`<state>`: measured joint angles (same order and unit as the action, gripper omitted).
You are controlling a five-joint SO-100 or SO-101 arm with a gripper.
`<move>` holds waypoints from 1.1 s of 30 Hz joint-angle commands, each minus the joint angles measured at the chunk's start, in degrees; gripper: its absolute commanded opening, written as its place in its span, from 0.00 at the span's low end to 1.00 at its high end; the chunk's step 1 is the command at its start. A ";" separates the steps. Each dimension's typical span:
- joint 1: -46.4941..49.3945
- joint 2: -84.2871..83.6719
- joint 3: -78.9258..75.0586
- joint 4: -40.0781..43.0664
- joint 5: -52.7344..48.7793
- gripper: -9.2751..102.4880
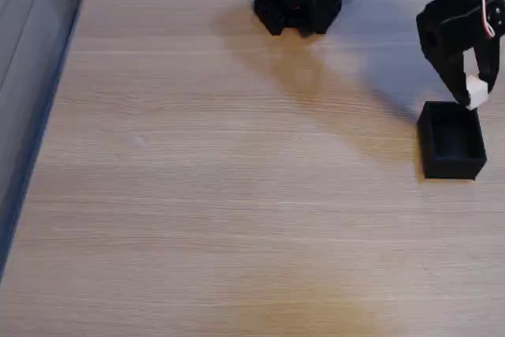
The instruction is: Pick a white block and place it in the black box.
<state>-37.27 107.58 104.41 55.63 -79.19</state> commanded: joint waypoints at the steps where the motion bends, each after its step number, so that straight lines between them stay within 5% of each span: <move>1: 0.70 -0.26 -3.08 0.26 1.49 0.26; 17: 3.52 1.93 -2.55 2.11 0.97 0.23; 22: 5.54 8.44 3.52 2.55 -0.88 0.08; 33: 14.50 26.54 21.45 4.48 -4.75 0.08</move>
<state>-24.70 129.11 122.87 59.59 -82.53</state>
